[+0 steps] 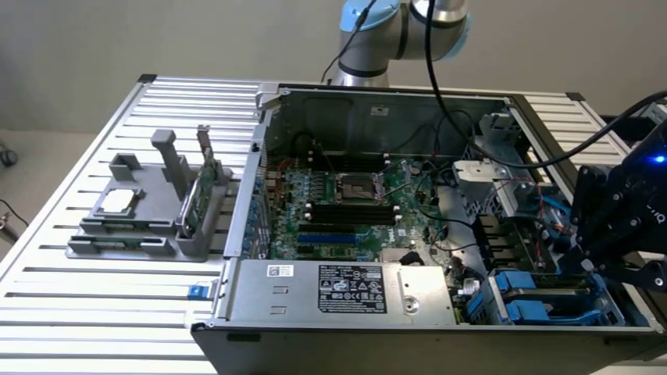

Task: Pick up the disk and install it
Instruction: 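Insert the disk into the insertion slot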

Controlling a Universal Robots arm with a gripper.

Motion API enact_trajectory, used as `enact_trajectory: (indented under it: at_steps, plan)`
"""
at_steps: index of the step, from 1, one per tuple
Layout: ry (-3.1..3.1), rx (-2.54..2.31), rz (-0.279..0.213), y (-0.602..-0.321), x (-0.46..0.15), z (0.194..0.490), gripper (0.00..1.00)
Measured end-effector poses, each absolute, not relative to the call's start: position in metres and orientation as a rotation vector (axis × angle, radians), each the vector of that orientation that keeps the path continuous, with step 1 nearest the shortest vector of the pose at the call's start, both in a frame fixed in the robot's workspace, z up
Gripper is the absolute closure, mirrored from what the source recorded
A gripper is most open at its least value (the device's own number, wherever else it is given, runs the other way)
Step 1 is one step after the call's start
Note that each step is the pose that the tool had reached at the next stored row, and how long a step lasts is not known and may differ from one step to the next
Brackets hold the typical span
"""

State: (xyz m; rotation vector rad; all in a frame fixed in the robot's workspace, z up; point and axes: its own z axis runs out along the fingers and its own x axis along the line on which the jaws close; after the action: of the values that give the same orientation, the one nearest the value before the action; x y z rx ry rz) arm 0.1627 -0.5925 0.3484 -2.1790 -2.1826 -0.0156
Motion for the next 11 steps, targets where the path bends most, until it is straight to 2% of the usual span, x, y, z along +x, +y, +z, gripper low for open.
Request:
enact_trajectory:
  at_steps: [11]
  plan:
    - [-2.186, -2.181, -0.022, -0.5925, 0.1626, 0.3421, 0.89]
